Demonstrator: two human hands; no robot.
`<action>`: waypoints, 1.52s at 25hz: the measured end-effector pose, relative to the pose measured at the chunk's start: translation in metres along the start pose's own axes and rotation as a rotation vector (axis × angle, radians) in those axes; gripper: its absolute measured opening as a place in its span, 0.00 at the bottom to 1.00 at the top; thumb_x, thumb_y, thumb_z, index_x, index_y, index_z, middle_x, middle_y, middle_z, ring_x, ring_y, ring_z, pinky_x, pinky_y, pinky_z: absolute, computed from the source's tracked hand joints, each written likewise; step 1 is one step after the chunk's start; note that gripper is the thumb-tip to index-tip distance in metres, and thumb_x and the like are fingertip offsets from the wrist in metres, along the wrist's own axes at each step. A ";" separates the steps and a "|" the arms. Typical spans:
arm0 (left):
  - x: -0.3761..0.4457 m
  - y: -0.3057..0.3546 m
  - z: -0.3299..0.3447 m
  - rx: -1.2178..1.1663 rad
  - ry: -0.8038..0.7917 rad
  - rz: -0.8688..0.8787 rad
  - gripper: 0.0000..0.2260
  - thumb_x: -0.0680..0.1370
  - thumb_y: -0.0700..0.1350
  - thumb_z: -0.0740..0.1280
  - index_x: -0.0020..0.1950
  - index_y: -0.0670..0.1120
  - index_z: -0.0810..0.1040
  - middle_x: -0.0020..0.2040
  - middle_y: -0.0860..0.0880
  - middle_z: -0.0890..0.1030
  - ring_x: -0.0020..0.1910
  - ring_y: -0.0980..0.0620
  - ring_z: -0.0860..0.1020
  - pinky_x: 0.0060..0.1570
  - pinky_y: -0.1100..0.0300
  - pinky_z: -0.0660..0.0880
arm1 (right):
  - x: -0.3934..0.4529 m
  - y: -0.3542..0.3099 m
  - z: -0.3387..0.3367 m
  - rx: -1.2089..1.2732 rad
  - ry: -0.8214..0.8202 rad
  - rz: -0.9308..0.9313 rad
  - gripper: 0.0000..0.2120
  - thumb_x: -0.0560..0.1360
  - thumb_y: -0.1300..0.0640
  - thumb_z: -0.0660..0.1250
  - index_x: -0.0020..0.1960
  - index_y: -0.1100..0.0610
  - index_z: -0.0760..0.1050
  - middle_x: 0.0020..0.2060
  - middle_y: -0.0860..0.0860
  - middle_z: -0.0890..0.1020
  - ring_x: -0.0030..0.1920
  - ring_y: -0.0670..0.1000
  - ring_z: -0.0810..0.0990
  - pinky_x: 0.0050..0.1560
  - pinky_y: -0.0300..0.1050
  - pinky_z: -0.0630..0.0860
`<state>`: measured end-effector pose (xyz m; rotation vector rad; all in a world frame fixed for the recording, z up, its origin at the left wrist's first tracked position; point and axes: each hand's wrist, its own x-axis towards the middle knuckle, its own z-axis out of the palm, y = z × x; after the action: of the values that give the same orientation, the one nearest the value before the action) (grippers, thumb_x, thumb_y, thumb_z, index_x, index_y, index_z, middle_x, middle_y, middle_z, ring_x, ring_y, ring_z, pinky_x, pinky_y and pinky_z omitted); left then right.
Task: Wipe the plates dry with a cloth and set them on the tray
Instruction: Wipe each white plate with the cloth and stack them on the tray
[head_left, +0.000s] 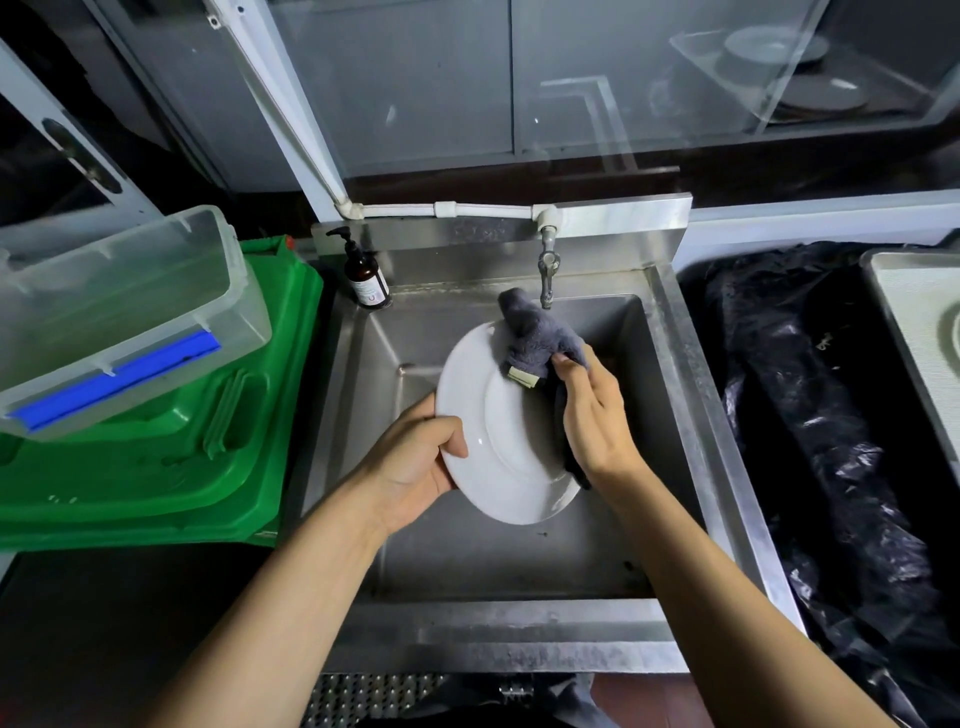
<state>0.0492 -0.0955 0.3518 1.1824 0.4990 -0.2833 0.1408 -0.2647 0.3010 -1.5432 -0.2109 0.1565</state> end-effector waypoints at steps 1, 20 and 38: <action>0.002 -0.003 0.001 -0.009 0.010 -0.011 0.24 0.66 0.30 0.56 0.48 0.50 0.84 0.46 0.45 0.84 0.42 0.48 0.81 0.36 0.54 0.80 | -0.001 0.000 -0.002 0.000 -0.006 -0.014 0.13 0.83 0.56 0.57 0.59 0.57 0.79 0.54 0.54 0.83 0.54 0.42 0.78 0.58 0.36 0.72; 0.045 -0.046 0.062 -0.216 0.104 -0.149 0.25 0.63 0.32 0.58 0.57 0.45 0.79 0.52 0.43 0.85 0.51 0.40 0.82 0.38 0.48 0.82 | -0.069 0.118 -0.186 -1.434 -0.067 0.551 0.24 0.82 0.51 0.58 0.79 0.46 0.63 0.76 0.51 0.67 0.75 0.55 0.66 0.74 0.55 0.61; 0.036 -0.042 0.078 -0.494 0.125 -0.151 0.18 0.64 0.35 0.59 0.53 0.40 0.75 0.46 0.41 0.85 0.43 0.42 0.86 0.40 0.47 0.83 | -0.065 0.053 -0.162 -0.867 0.147 -0.422 0.14 0.80 0.48 0.63 0.62 0.49 0.80 0.55 0.41 0.82 0.55 0.44 0.76 0.61 0.32 0.61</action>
<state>0.0785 -0.1819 0.3221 0.6852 0.7223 -0.1995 0.1174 -0.4360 0.2428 -2.3099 -0.5271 -0.4393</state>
